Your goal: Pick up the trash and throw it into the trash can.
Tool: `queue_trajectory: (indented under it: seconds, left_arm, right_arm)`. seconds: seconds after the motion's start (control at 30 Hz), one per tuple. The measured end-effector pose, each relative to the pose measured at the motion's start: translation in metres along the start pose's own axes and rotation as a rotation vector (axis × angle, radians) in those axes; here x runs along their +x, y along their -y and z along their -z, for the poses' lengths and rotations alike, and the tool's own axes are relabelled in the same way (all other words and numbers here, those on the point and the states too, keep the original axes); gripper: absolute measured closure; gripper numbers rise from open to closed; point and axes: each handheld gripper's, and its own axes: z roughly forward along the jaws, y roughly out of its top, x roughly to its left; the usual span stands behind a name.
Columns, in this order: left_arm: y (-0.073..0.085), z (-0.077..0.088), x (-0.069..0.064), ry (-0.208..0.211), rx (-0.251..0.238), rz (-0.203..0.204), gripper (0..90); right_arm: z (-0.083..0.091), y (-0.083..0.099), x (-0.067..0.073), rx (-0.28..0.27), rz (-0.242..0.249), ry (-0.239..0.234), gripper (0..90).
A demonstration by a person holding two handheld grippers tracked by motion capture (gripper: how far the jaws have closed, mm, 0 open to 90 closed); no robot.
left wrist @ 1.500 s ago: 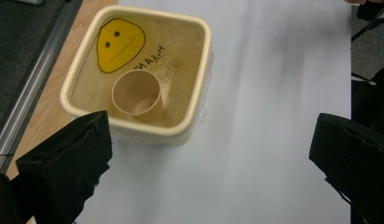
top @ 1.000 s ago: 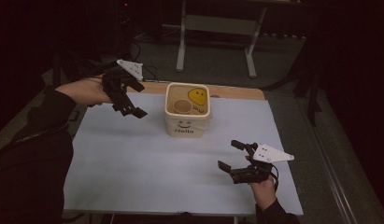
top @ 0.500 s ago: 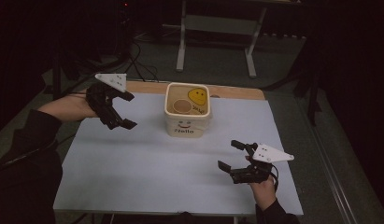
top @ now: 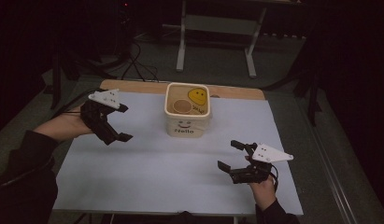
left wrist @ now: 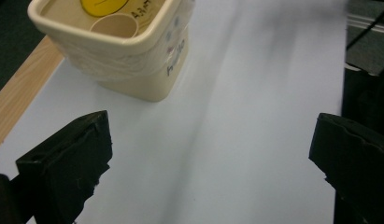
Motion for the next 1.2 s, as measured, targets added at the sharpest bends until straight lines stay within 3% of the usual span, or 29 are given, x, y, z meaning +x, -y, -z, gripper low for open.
queue_trajectory:
  seconds: [0.1,0.17,0.27,0.43,0.57,1.0,1.17,1.2]
  left_arm:
    - [0.009,-0.004,-0.004,-0.014,-0.015,0.021,0.5]
    - [0.015,-0.008,-0.007,-0.001,-0.033,0.039,0.5]
    - [0.026,-0.016,-0.011,0.0,-0.033,0.032,0.5]
    - [0.042,-0.026,-0.016,0.013,-0.092,0.074,0.5]
    - [0.054,-0.038,-0.02,0.016,-0.094,0.097,0.5]
    - [0.08,-0.057,-0.034,0.027,-0.166,0.15,0.6]
    - [0.088,-0.064,-0.039,0.008,-0.17,0.171,0.6]
    - [0.093,-0.068,-0.041,-0.002,-0.182,0.191,0.6]
  right_arm:
    - [0.0,0.0,-0.001,0.001,0.0,0.001,11.5]
    - [-0.001,0.001,-0.001,0.0,0.002,0.0,11.5]
    - [-0.001,0.001,-0.001,0.003,0.0,-0.001,11.5]
    - [-0.002,0.001,0.0,0.007,0.002,-0.001,11.5]
    - [-0.002,0.001,-0.001,0.008,0.0,-0.002,11.5]
    - [-0.003,0.001,-0.001,0.014,0.004,-0.001,11.5]
    - [-0.003,0.002,-0.001,0.017,0.005,0.0,11.5]
    - [-0.003,0.002,-0.001,0.017,0.004,0.0,11.5]
